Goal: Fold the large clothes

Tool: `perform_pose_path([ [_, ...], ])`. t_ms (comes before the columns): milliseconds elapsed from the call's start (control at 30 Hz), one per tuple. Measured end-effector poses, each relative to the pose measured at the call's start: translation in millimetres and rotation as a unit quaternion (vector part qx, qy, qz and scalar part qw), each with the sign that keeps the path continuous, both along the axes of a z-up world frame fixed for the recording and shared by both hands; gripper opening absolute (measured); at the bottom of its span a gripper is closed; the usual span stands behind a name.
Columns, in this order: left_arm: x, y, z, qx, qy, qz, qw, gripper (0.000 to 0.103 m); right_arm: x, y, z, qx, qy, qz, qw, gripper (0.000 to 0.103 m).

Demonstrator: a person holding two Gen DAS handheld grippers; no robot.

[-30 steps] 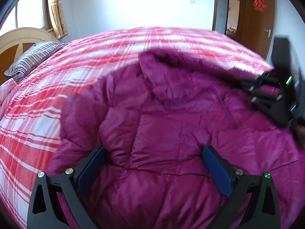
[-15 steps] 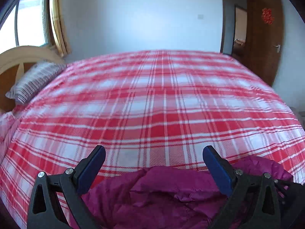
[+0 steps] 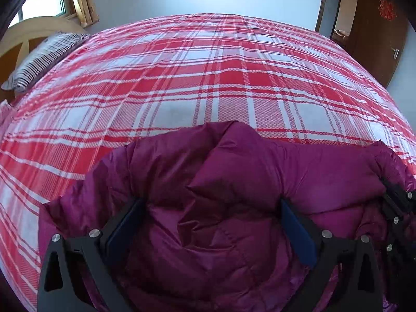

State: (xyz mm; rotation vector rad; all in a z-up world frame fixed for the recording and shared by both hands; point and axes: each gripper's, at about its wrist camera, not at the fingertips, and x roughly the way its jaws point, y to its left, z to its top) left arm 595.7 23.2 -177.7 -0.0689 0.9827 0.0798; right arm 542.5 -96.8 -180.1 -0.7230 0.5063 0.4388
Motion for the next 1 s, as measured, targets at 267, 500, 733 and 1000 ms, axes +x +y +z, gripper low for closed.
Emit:
perform_pose_path([
  [267,-1.1,-0.2,-1.6,-0.006,-0.012,0.003,0.9999,0.102,-17.2,-22.3,53.1,0.112,0.051,0.038,0.992,0.016],
  [500,0.9,0.7,-2.1,-0.007,-0.013,0.003,0.9999,0.102,41.7,-22.4,72.8,0.242,0.180,-0.109,0.947,0.022],
  [733,-36.3,4.4,57.9,-0.012,-0.132,0.006,0.9912,0.102,37.3,-28.0,17.5,0.223,0.191,-0.144,0.945,0.020],
  [1000,-22.2,-13.0,84.1,-0.227,-0.147,-0.077,0.9596,0.102,40.0,-36.7,14.4,0.252,0.202,-0.138,0.936,0.020],
])
